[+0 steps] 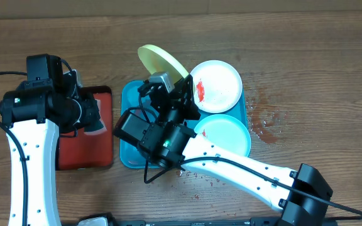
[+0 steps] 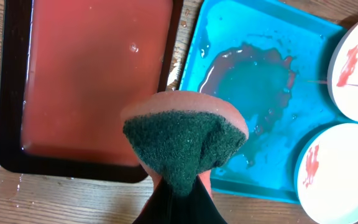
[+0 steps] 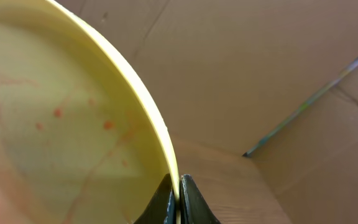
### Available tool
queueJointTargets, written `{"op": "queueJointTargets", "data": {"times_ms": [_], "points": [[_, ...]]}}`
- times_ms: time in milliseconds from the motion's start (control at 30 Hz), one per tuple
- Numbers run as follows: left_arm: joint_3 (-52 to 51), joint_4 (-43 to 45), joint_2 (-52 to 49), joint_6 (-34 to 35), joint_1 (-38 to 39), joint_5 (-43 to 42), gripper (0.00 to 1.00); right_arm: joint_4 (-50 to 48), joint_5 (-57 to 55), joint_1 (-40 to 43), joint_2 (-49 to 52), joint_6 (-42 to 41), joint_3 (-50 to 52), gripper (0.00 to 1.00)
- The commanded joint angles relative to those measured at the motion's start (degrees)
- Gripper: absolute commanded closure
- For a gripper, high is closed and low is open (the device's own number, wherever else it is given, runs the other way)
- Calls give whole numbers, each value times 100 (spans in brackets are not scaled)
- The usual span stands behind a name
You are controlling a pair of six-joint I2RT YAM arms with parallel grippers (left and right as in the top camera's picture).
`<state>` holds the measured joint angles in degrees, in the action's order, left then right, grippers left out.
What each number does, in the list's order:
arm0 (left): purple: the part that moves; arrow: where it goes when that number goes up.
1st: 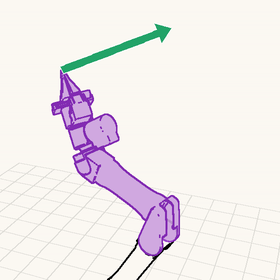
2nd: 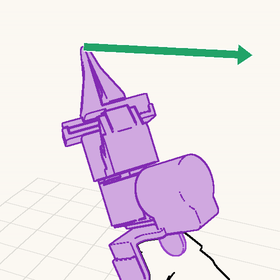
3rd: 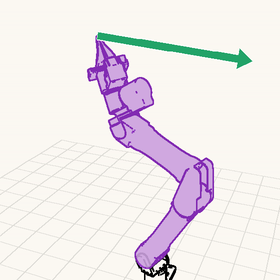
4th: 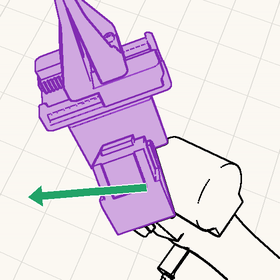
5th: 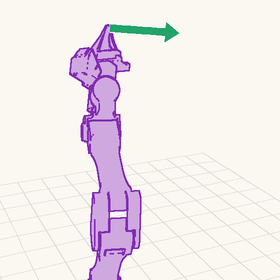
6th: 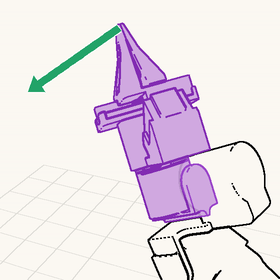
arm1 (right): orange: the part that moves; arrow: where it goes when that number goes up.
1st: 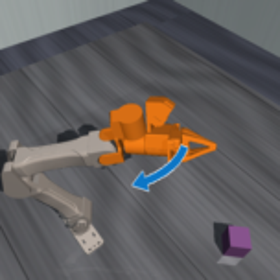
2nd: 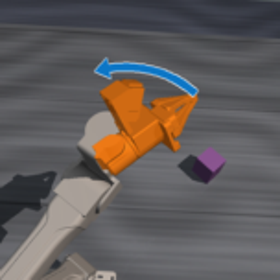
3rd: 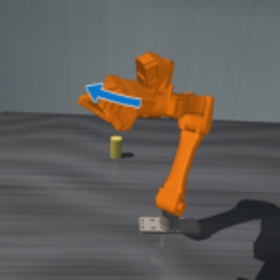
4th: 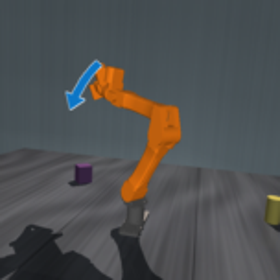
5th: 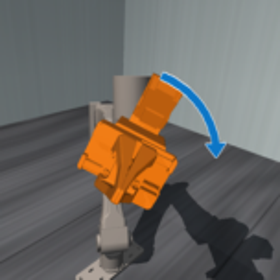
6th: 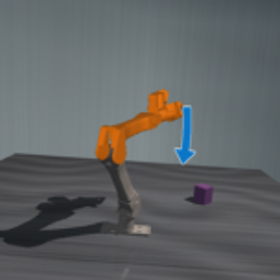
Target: Clean dirty plates on tray and stack at the side
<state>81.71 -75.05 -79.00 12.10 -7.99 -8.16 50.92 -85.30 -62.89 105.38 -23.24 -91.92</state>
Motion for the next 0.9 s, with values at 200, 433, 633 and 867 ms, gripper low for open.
{"op": "queueJointTargets", "data": {"times_ms": [200, 433, 633, 867], "points": [[-24, 52, 46, 35, -35, -107, 96, -55, -481, -92, -61, 81, -74, 96], [-24, 52, 46, 35, -35, -107, 96, -55, -481, -92, -61, 81, -74, 96], [-24, 55, 42, 35, -35, -87, 96, -55, -481, -92, -61, 81, -74, 96], [-24, 39, 37, 35, -35, -87, 96, -52, -466, -92, -61, 81, -74, 96]]}}
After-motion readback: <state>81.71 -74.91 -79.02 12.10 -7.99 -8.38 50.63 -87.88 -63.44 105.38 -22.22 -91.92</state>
